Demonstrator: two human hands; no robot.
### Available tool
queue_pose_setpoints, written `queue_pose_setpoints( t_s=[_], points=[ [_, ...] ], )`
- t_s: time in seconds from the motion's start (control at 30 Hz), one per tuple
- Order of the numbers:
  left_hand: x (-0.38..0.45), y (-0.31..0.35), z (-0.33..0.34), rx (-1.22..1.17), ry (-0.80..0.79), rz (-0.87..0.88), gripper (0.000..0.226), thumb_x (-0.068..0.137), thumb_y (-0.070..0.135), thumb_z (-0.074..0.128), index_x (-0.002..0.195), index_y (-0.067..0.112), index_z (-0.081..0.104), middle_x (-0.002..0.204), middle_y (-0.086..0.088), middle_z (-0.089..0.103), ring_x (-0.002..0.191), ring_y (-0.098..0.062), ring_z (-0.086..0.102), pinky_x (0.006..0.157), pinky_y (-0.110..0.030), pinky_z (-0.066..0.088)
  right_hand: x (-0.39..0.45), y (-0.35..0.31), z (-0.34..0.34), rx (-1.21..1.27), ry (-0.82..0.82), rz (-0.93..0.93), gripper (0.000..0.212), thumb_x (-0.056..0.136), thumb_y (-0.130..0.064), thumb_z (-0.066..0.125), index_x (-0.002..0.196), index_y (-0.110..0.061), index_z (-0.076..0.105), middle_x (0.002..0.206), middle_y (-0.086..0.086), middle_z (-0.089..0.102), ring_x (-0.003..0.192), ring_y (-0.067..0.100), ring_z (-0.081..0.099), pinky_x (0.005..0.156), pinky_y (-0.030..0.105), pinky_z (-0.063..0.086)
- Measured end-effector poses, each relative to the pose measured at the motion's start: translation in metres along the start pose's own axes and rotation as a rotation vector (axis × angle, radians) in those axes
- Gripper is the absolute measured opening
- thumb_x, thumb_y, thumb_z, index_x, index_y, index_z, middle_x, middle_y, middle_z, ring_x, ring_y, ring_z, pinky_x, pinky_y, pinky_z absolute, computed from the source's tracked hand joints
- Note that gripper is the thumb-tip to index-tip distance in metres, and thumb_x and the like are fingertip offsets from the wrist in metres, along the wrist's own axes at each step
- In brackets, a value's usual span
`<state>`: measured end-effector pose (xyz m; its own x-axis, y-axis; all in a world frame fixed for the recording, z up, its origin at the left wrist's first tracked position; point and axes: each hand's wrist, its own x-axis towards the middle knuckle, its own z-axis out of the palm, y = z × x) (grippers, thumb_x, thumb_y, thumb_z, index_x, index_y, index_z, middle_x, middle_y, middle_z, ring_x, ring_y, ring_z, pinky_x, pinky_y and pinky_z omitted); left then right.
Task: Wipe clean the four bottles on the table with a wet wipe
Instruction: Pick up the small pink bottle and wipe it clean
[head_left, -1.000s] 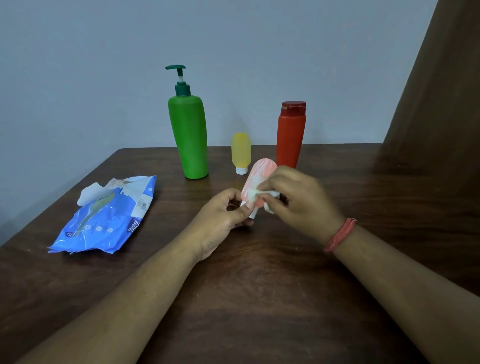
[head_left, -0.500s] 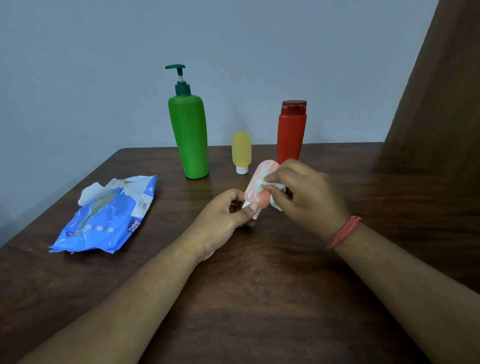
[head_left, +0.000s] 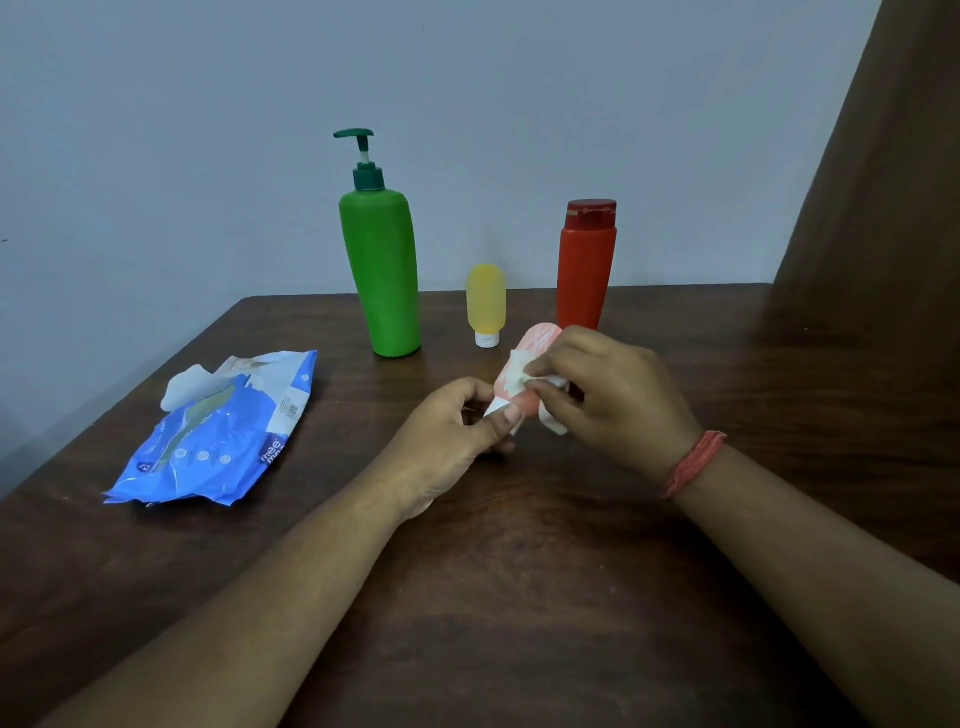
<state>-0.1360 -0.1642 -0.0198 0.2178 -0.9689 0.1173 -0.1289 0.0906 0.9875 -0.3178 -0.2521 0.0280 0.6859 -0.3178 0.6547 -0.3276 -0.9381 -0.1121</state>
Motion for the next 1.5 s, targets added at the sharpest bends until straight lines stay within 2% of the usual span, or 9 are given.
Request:
queue_pose_setpoints(
  t_s=[0.3, 0.53, 0.63, 0.77, 0.9, 1.03, 1.2, 1.3, 1.5],
  points=[
    [-0.002, 0.001, 0.002, -0.048, 0.006, 0.0, 0.033, 0.081, 0.04, 0.073, 0.1, 0.014, 0.068, 0.093, 0.005, 0.072, 0.081, -0.018, 0.074, 0.093, -0.043, 0.059, -0.002, 0.0, 0.005, -0.001, -0.01, -0.007, 0.016, 0.091, -0.032, 0.062, 0.099, -0.022, 0.072, 0.102, -0.008, 0.065, 0.084, 0.017, 0.066, 0.061, 0.038, 0.055],
    [0.001, 0.002, 0.002, 0.337, 0.137, 0.126, 0.014, 0.089, 0.032, 0.076, 0.096, 0.031, 0.064, 0.105, -0.002, 0.067, 0.092, -0.015, 0.066, 0.081, -0.03, 0.054, 0.0, 0.001, 0.004, -0.053, 0.069, 0.075, 0.016, 0.092, -0.025, 0.066, 0.104, -0.017, 0.073, 0.103, -0.001, 0.066, 0.087, 0.02, 0.066, 0.071, 0.029, 0.053],
    [0.0, 0.003, 0.002, 0.396, 0.185, 0.17, 0.017, 0.086, 0.034, 0.079, 0.09, 0.037, 0.062, 0.103, 0.004, 0.062, 0.093, -0.011, 0.063, 0.084, -0.032, 0.055, -0.001, -0.008, 0.008, -0.119, -0.057, -0.065, 0.015, 0.093, -0.026, 0.062, 0.102, -0.019, 0.072, 0.102, 0.0, 0.065, 0.083, 0.023, 0.066, 0.061, 0.039, 0.056],
    [0.001, 0.006, 0.002, 0.452, 0.234, 0.198, 0.02, 0.085, 0.033, 0.08, 0.097, 0.035, 0.065, 0.106, 0.01, 0.06, 0.098, -0.007, 0.062, 0.088, -0.033, 0.055, 0.0, -0.002, -0.001, -0.116, 0.107, 0.071, 0.016, 0.092, -0.022, 0.068, 0.105, -0.016, 0.073, 0.1, 0.001, 0.065, 0.084, 0.023, 0.067, 0.068, 0.033, 0.056],
    [-0.003, 0.009, 0.007, 0.456, 0.295, 0.25, 0.025, 0.081, 0.037, 0.083, 0.087, 0.036, 0.059, 0.097, 0.01, 0.061, 0.088, -0.005, 0.062, 0.072, -0.016, 0.049, -0.002, -0.013, 0.006, -0.159, -0.033, -0.098, 0.017, 0.095, -0.025, 0.059, 0.1, -0.016, 0.071, 0.099, 0.003, 0.064, 0.083, 0.025, 0.065, 0.06, 0.041, 0.056],
    [-0.002, 0.011, 0.008, 0.478, 0.379, 0.263, 0.029, 0.08, 0.035, 0.085, 0.089, 0.031, 0.058, 0.097, 0.008, 0.062, 0.088, -0.005, 0.061, 0.072, -0.021, 0.052, -0.001, -0.003, -0.003, -0.144, 0.093, 0.048, 0.016, 0.09, -0.022, 0.07, 0.104, -0.013, 0.073, 0.1, 0.003, 0.067, 0.083, 0.024, 0.068, 0.072, 0.034, 0.057],
    [-0.004, 0.013, 0.009, 0.548, 0.376, 0.328, 0.034, 0.078, 0.036, 0.086, 0.082, 0.035, 0.052, 0.092, 0.011, 0.055, 0.087, 0.001, 0.055, 0.071, -0.01, 0.045, -0.003, -0.005, 0.006, -0.143, -0.088, -0.128, 0.023, 0.096, -0.028, 0.052, 0.104, -0.016, 0.07, 0.102, 0.002, 0.062, 0.083, 0.025, 0.064, 0.061, 0.042, 0.056],
    [-0.002, 0.012, 0.009, 0.5, 0.392, 0.282, 0.03, 0.079, 0.035, 0.086, 0.084, 0.033, 0.056, 0.094, 0.009, 0.059, 0.085, -0.003, 0.058, 0.069, -0.016, 0.049, -0.004, 0.005, 0.002, -0.14, 0.035, -0.009, 0.015, 0.09, -0.022, 0.069, 0.104, -0.017, 0.072, 0.104, 0.001, 0.066, 0.088, 0.023, 0.067, 0.075, 0.037, 0.06],
    [0.0, 0.009, 0.005, 0.341, 0.349, 0.167, 0.026, 0.08, 0.033, 0.085, 0.089, 0.028, 0.062, 0.097, 0.001, 0.07, 0.088, -0.011, 0.067, 0.074, -0.027, 0.053, -0.005, 0.008, 0.01, -0.147, -0.016, -0.085, 0.013, 0.086, -0.019, 0.075, 0.099, -0.019, 0.071, 0.101, -0.001, 0.064, 0.081, 0.02, 0.065, 0.065, 0.033, 0.057]
  ],
)
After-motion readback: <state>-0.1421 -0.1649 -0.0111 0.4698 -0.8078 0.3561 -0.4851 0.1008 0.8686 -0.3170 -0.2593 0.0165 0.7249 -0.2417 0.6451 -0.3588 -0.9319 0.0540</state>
